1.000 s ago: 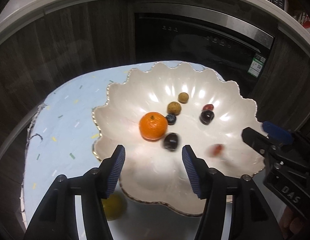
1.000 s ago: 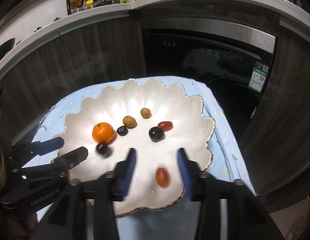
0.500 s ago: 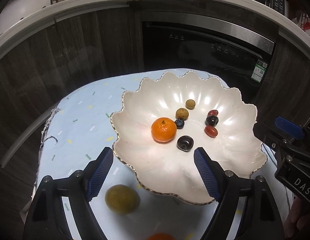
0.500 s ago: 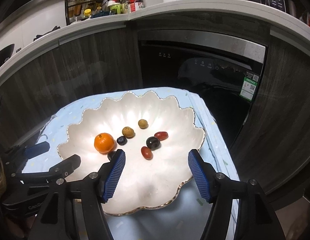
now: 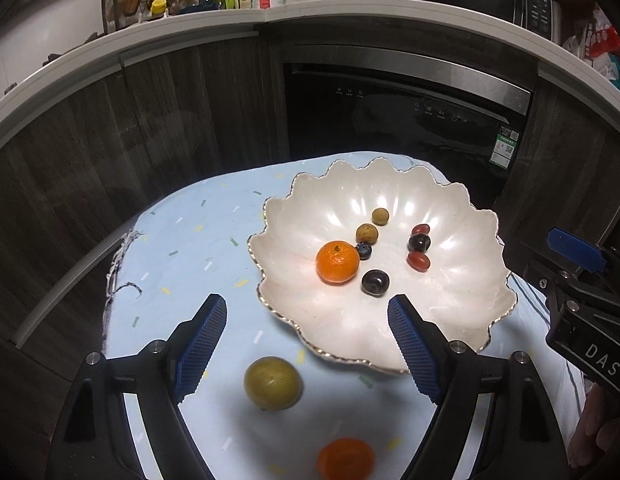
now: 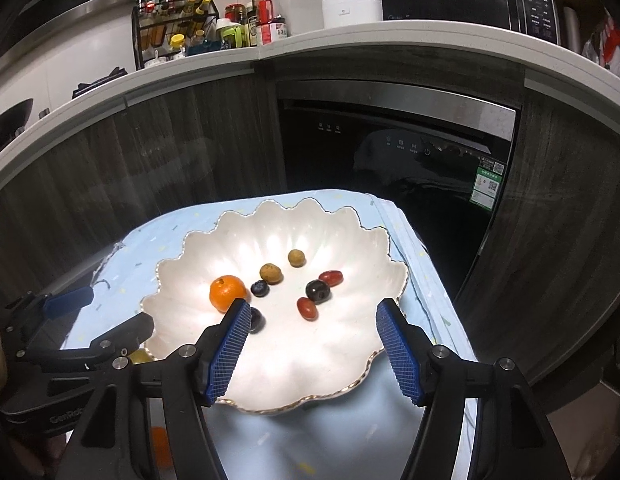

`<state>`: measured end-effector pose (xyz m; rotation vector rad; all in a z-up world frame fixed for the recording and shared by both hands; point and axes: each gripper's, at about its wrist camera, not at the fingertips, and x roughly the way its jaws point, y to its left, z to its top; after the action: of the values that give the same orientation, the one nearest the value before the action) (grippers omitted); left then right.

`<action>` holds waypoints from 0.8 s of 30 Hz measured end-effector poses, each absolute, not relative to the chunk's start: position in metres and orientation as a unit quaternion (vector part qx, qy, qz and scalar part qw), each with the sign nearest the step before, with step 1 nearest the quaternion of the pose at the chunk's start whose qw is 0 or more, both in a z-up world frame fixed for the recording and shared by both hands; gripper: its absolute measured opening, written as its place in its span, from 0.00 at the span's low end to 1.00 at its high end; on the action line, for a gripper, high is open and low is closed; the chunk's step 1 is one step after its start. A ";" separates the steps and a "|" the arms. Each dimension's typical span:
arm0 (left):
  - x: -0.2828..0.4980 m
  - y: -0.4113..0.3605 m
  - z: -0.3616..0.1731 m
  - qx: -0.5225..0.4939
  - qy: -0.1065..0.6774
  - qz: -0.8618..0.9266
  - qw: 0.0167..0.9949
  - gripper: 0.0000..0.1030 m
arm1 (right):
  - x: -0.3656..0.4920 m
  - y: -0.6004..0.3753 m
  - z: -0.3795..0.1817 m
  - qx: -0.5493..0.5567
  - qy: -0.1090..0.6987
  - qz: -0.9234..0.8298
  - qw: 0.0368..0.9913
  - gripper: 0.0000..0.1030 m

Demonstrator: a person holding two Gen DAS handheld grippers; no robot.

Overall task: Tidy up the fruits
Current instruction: 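Withdraw both open tools from the bowl toward the citrus and tangerine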

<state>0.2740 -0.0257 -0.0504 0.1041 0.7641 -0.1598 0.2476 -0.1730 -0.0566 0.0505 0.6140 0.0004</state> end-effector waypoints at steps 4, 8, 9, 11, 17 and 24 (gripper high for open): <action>0.267 -0.017 -0.048 0.052 0.373 -0.082 0.923 0.80 | 0.240 -0.164 -0.055 0.022 0.299 0.001 0.954 0.64; 0.260 -0.009 -0.046 0.057 0.371 -0.088 0.923 0.80 | 0.232 -0.155 -0.053 0.023 0.298 -0.001 0.954 0.64; 0.258 -0.006 -0.046 0.059 0.371 -0.093 0.922 0.80 | 0.230 -0.153 -0.053 0.023 0.298 -0.001 0.954 0.64; 0.256 -0.001 -0.045 0.064 0.370 -0.096 0.922 0.80 | 0.227 -0.149 -0.052 0.024 0.300 -0.003 0.954 0.64; 0.250 0.015 -0.046 0.077 0.366 -0.111 0.921 0.80 | 0.217 -0.132 -0.054 0.027 0.305 -0.013 0.952 0.64; 0.252 0.035 -0.058 0.079 0.386 -0.140 0.908 0.80 | 0.206 -0.110 -0.064 0.021 0.320 -0.023 0.947 0.64</action>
<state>0.2523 0.0348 -0.0581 0.1626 0.7964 -0.2889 0.2057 -0.1095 -0.0637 0.0429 0.6524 -0.0466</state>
